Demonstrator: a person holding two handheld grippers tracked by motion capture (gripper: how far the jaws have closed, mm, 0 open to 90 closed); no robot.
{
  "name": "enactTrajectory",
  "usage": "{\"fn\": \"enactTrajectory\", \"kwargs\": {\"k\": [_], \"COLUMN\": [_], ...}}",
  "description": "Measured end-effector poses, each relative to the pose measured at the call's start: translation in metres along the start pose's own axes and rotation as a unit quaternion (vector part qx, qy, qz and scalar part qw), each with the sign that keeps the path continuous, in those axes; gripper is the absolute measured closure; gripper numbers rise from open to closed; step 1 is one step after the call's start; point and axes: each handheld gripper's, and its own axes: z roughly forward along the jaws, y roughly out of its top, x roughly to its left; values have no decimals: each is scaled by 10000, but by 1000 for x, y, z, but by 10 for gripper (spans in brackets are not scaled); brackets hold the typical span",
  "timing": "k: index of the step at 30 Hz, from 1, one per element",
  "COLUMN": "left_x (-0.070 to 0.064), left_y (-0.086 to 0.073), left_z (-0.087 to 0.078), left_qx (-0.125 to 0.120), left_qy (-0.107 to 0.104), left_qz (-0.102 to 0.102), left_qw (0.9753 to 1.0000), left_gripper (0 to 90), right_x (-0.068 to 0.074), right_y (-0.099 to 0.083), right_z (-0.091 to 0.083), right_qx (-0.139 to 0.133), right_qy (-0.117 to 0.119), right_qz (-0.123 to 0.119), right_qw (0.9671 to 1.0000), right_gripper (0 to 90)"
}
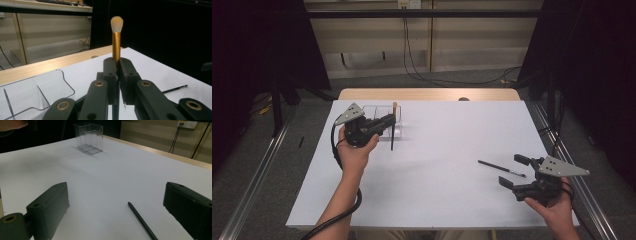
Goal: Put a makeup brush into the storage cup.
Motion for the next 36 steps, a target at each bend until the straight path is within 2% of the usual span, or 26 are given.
{"fn": "enactTrajectory", "kwargs": {"k": [3,11,13,20,24,30,36], "left_x": [3,10,12,16,17,15,18], "left_y": [0,3,4,5,7,13,15], "left_z": [1,1,2,4,8,14,19], "left_qx": [-46,-122,-218,-288,-341,-372,-442], "left_qy": [33,157,147,271,252,262,281], "left_qz": [-68,-43,-123,-89,-144,-36,-46], "left_qw": [10000,9998,9996,9992,9990,9990,9986], "left_gripper": [843,843,843,843,843,843,843], "right_x": [0,0,0,0,0,-1,-1], "right_y": [0,0,0,0,0,0,0], "right_z": [0,0,1,1,1,1,1], "right_qx": [-1,-3,0,-1,-2,-4,4], "right_qy": [6,-5,0,5,5,7,23], "right_qz": [2,-3,-12,-9,-16,-12,-45], "right_qw": [10000,10000,10000,10000,10000,10000,10000], "right_gripper": [59,59,58,59,58,58,58]}}
